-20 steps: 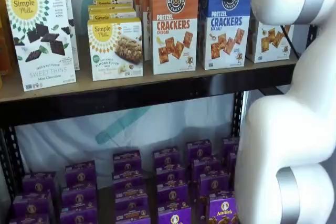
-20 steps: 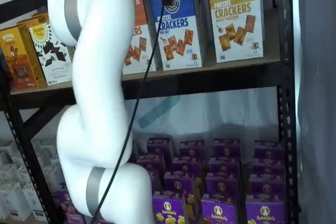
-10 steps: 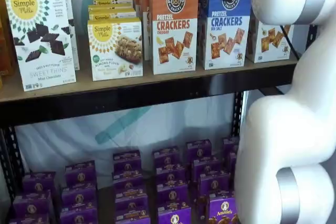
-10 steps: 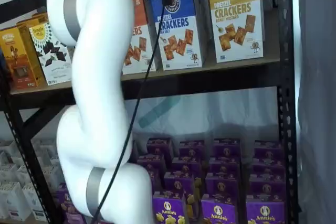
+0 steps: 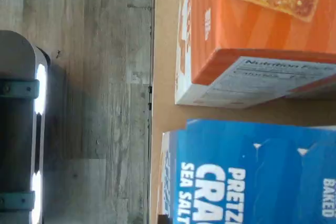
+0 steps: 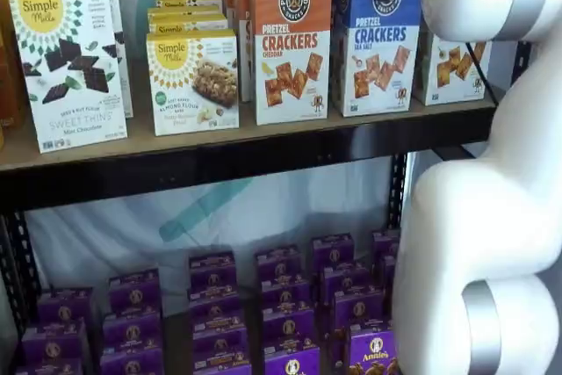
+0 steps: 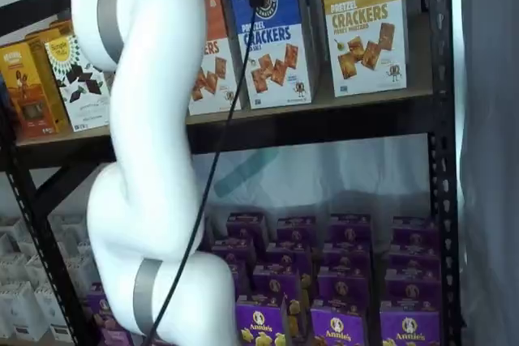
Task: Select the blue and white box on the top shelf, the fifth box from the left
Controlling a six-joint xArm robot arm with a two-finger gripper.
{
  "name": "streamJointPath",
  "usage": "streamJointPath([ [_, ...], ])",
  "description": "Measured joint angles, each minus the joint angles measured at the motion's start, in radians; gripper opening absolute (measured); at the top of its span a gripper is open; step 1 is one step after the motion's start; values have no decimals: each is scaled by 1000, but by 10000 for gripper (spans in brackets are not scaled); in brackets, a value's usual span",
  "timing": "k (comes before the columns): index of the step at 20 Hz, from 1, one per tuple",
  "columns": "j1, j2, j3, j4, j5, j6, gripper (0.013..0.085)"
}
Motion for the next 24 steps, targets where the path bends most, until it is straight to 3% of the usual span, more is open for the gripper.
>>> streamJointPath([
  [14, -22, -92, 85, 34, 21, -7, 610],
  [20, -23, -202, 191, 51, 5, 0, 610],
  [24, -18, -306, 287, 34, -12, -2, 610],
])
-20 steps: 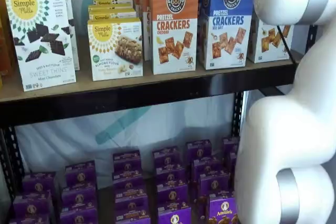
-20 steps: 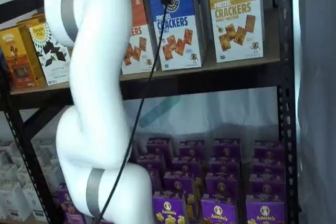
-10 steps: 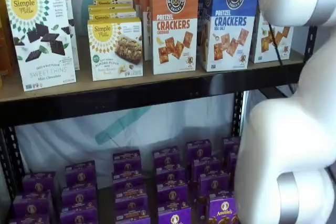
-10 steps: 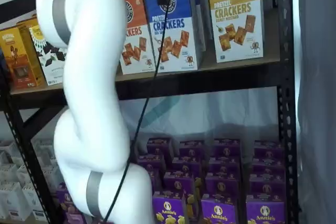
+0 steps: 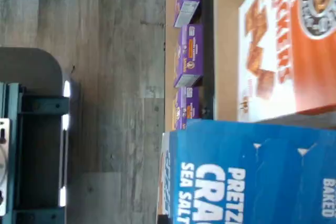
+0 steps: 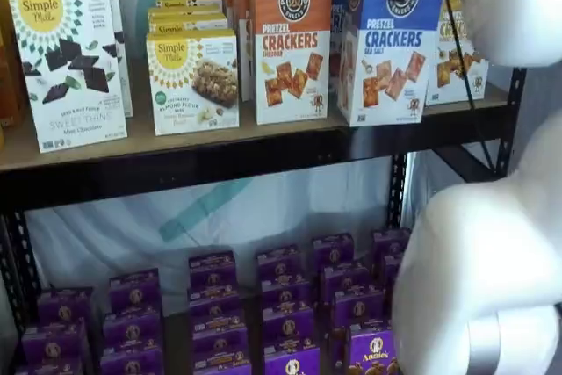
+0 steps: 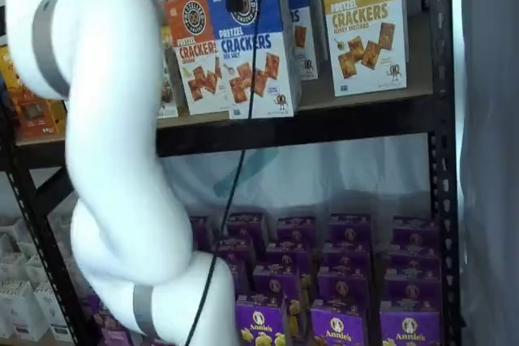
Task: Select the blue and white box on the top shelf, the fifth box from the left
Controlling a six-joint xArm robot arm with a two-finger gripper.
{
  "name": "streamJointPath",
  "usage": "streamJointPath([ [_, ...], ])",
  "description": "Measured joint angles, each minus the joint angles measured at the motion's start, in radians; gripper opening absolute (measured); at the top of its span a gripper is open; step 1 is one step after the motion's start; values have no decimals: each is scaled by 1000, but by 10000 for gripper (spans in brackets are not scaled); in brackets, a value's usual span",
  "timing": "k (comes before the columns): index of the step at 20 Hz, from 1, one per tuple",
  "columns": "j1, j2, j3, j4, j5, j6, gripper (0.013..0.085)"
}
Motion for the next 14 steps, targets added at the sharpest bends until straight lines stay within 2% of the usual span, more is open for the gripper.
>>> streamJointPath([
  [6, -29, -103, 83, -8, 52, -27, 610],
  [14, -54, -215, 204, -17, 59, -58, 610],
])
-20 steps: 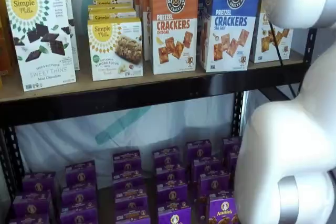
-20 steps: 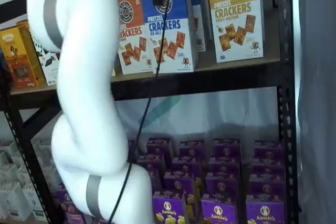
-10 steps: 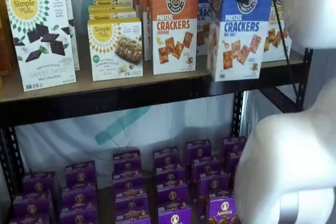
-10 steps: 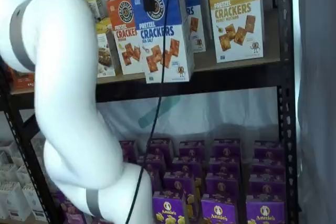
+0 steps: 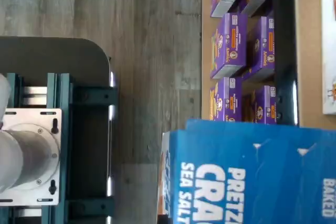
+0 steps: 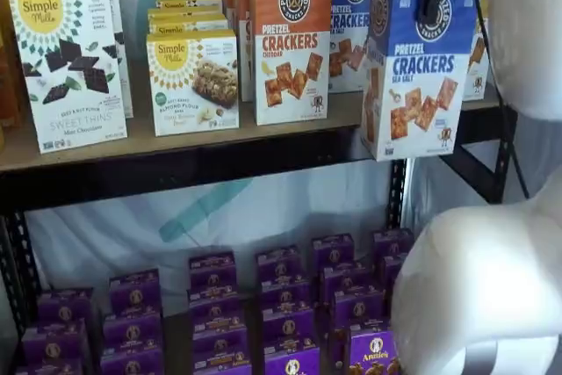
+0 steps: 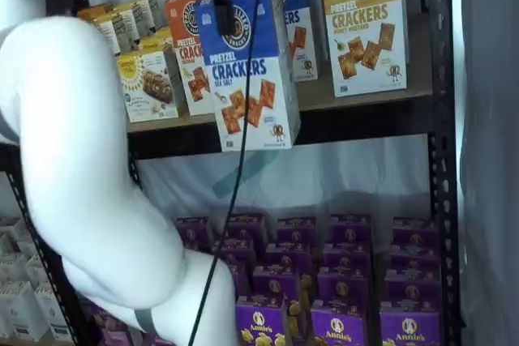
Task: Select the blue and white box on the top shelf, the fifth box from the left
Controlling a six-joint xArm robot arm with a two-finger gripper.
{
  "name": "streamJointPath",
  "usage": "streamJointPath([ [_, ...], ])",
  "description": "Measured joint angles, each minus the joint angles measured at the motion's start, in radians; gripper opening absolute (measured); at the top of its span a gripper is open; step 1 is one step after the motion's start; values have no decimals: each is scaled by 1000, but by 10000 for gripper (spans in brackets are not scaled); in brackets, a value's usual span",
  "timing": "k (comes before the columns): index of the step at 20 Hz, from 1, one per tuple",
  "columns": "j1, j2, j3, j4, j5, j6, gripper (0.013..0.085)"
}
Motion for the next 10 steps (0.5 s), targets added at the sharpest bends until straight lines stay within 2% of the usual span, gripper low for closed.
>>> streamJointPath([
  [10, 3, -85, 117, 1, -7, -1, 610],
])
